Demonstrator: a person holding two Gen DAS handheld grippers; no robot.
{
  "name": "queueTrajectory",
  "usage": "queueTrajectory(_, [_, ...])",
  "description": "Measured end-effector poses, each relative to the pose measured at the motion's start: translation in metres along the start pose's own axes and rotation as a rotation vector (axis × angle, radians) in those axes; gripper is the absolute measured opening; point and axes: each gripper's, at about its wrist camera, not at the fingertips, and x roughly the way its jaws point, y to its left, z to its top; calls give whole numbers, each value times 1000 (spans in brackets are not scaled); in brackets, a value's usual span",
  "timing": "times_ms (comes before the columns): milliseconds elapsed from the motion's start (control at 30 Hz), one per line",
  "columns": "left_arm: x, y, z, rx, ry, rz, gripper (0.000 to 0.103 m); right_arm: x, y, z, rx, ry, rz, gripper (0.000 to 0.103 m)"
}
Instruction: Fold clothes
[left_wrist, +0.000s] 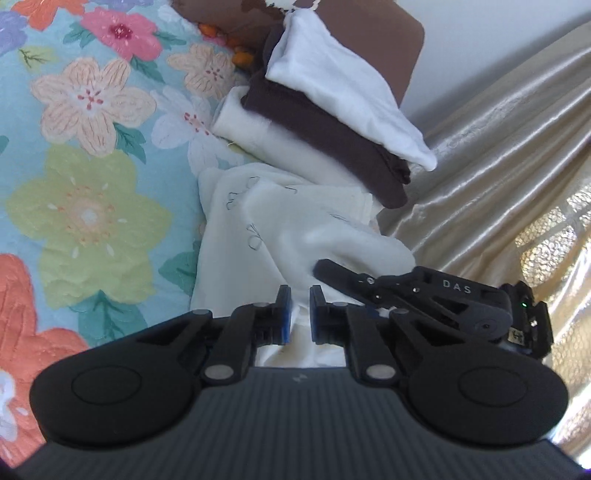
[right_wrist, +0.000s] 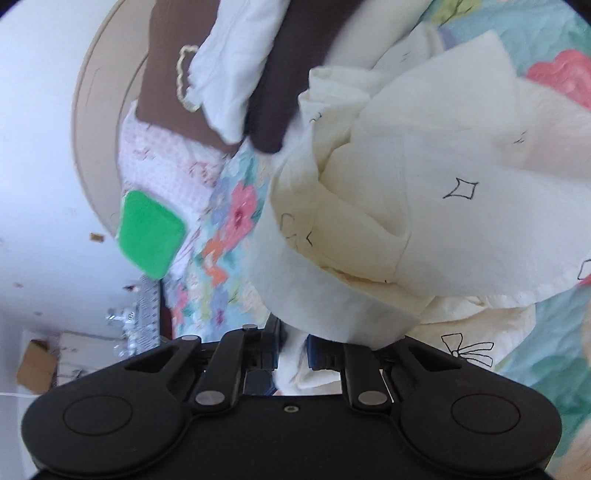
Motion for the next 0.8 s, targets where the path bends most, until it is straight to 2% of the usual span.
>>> queueTrajectory(67, [-15,7,0,12,-2,23,9,14,12,-12,-25,48,27,11])
queueTrajectory(133, [-27,19,-2,0,-4,34,9,23,25,-24,-72,65,-1,11])
queueTrajectory(200, [-37,32,-4,-17,-13,39,9,29,36,-33,-107,69,-20,9])
queueTrajectory(300, [-49,48,-7,-42,-22,37,9,30,44,-37,-118,60,4,7])
queueTrajectory(333, [-50,50,-8,-50,-23,27,9,29,48,-37,-135,49,-17,7])
queueTrajectory(433, [-52,54,-9,-60,-25,8,10,7,54,-36,-240,-53,-187,7])
queueTrajectory(500, [-49,51,-7,-48,-26,9,11,-17,52,-29,-262,-143,-265,14])
queueTrajectory(533, [-46,49,-7,-44,-25,9,15,-30,49,-24,-251,-184,-281,24])
queueTrajectory(567, [-42,47,-5,-46,-20,3,20,-40,46,-19,-236,-222,-290,42])
queueTrajectory(600, [-37,45,-4,-52,-14,-4,23,-54,37,-13,-210,-254,-292,51])
queueTrajectory(633, [-32,43,-2,-59,-10,-9,31,-67,26,-6,-179,-284,-291,65])
queueTrajectory(667, [-25,40,-1,-67,-6,-11,39,-77,19,0,-148,-310,-305,70])
queueTrajectory(800, [5,32,3,-106,25,-25,47,-99,-13,18,-3,-380,-380,79])
